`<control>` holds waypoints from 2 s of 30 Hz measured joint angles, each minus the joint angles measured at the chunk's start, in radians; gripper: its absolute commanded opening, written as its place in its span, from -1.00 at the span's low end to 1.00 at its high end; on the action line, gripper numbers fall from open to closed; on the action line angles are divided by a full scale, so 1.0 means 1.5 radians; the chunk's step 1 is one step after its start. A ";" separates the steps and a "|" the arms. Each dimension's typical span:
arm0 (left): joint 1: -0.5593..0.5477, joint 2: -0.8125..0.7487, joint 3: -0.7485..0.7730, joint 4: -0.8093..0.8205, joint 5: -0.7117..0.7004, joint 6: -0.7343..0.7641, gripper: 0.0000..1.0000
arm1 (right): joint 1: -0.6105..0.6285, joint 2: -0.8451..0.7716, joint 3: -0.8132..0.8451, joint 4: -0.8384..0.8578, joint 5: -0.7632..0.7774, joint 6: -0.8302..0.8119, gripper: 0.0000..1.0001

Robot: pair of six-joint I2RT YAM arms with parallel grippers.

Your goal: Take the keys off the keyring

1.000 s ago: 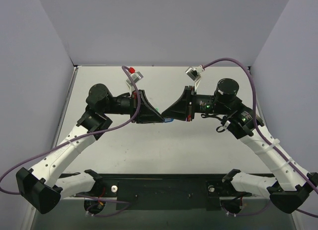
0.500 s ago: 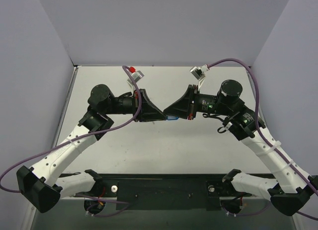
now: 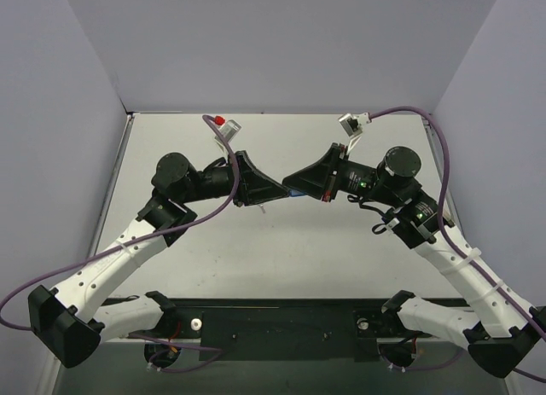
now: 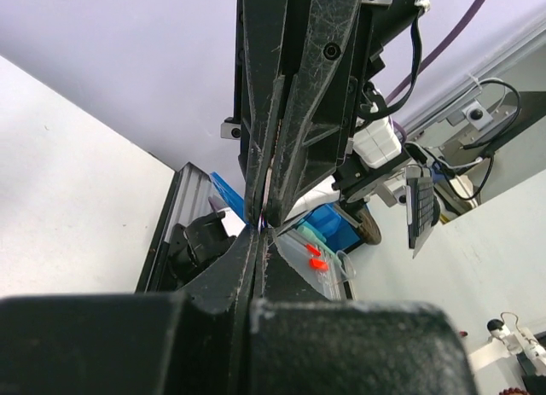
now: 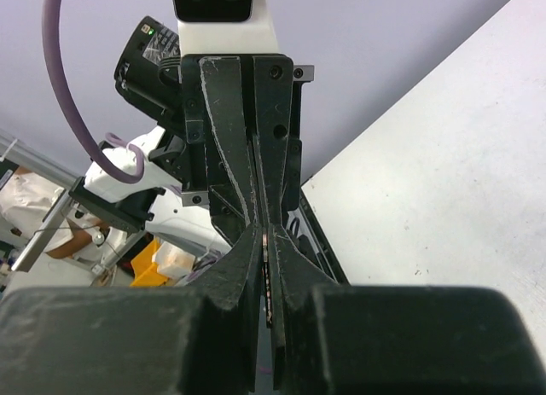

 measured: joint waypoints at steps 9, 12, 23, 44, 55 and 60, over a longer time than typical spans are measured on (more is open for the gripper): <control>-0.014 -0.007 -0.002 0.009 -0.058 -0.006 -1.00 | 0.000 -0.006 -0.012 0.040 0.032 0.019 -1.00; -0.017 -0.009 -0.004 0.009 -0.076 -0.006 -1.00 | 0.000 -0.006 -0.016 0.049 0.040 0.022 -1.00; -0.027 -0.029 -0.011 -0.027 -0.136 0.015 -0.12 | 0.001 -0.006 -0.020 0.049 0.051 0.022 -1.00; 0.023 -0.049 0.090 -0.279 -0.052 0.164 0.60 | -0.008 -0.007 -0.004 -0.078 -0.001 -0.021 -1.00; 0.080 -0.034 0.110 -0.309 0.065 0.188 0.29 | -0.008 -0.007 0.032 -0.109 -0.053 -0.035 -1.00; 0.080 -0.018 0.107 -0.247 0.126 0.155 0.23 | -0.008 -0.007 0.036 -0.111 -0.080 -0.031 -1.00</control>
